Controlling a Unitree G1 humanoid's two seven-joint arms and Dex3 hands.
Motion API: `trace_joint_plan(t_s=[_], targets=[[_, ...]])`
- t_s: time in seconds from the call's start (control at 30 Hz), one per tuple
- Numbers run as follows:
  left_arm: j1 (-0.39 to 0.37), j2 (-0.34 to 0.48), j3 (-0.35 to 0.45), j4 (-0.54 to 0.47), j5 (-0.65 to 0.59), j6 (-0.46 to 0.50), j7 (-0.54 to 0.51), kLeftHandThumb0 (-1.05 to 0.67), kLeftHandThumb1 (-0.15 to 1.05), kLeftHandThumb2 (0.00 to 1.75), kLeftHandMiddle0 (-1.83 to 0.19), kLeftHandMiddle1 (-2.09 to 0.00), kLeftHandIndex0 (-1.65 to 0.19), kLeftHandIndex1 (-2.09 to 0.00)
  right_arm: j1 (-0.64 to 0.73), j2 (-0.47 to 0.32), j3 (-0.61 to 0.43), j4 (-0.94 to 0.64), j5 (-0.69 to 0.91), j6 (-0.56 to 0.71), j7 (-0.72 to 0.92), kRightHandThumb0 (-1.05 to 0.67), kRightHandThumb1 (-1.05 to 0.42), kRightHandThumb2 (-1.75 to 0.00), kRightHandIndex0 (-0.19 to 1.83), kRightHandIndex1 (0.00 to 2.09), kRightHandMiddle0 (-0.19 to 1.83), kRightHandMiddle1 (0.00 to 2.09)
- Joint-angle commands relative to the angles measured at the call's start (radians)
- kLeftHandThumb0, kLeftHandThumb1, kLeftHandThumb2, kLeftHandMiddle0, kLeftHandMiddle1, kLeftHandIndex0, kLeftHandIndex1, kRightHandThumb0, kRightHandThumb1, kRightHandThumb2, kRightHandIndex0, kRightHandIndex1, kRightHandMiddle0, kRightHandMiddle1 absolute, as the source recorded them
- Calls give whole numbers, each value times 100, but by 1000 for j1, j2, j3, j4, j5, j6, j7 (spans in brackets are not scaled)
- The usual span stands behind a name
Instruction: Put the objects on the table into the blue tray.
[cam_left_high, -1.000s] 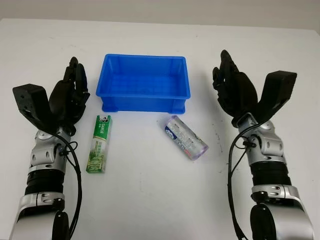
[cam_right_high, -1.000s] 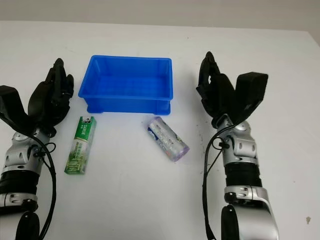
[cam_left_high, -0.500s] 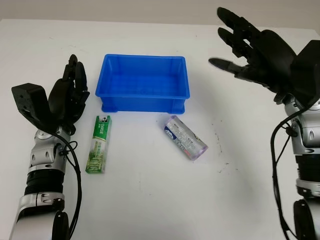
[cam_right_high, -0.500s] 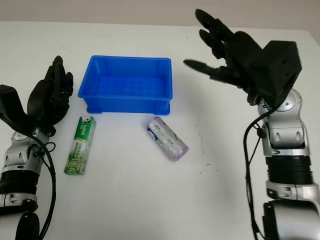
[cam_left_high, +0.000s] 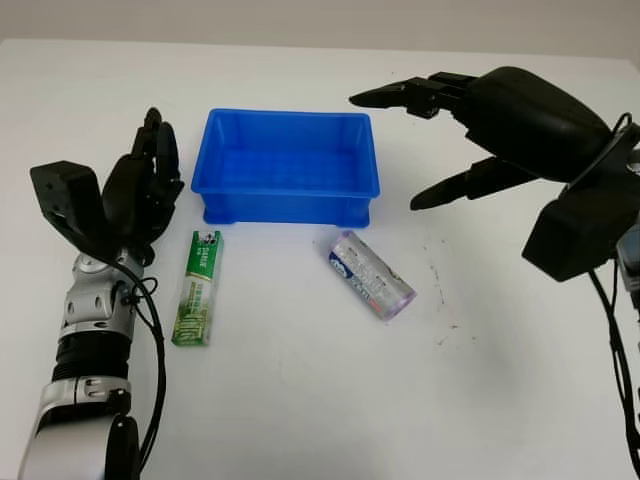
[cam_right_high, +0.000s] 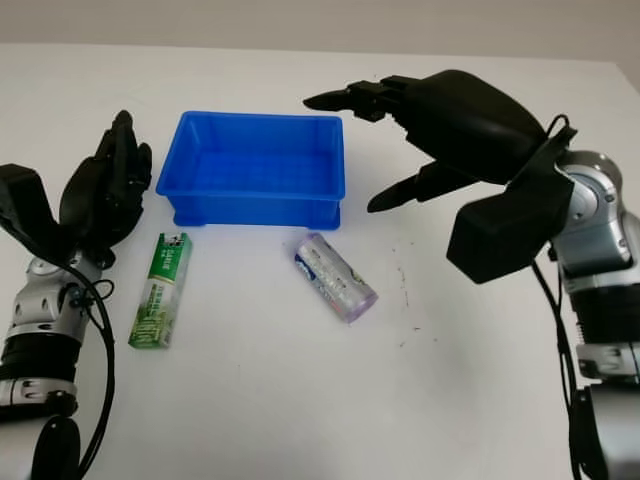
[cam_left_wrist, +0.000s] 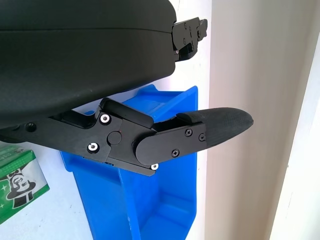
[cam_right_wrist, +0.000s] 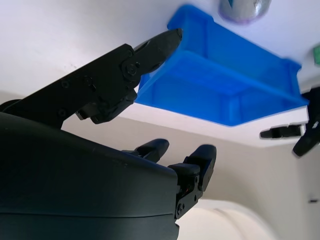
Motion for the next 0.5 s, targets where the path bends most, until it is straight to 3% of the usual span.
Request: trace_joint_plan(t_s=[0.0, 0.23, 0.47], targets=[[-16, 15, 1, -5, 7, -4, 3, -77, 105, 66, 19, 0, 19, 0, -54, -33, 22, 57, -62, -92, -49, -35, -69, -6, 43, 32, 17, 68], [-22, 14, 0, 5, 4, -12, -6, -76, 105, 67, 19, 0, 19, 0, -160, -84, 84, 167, -369, -294, -322, -43, -74, -6, 48, 37, 18, 84], [-32, 20, -5, 29, 10, -17, -20, -76, 105, 67, 19, 0, 19, 0, -204, -111, 146, 209, -543, -352, -555, -43, -76, -6, 50, 40, 17, 89]])
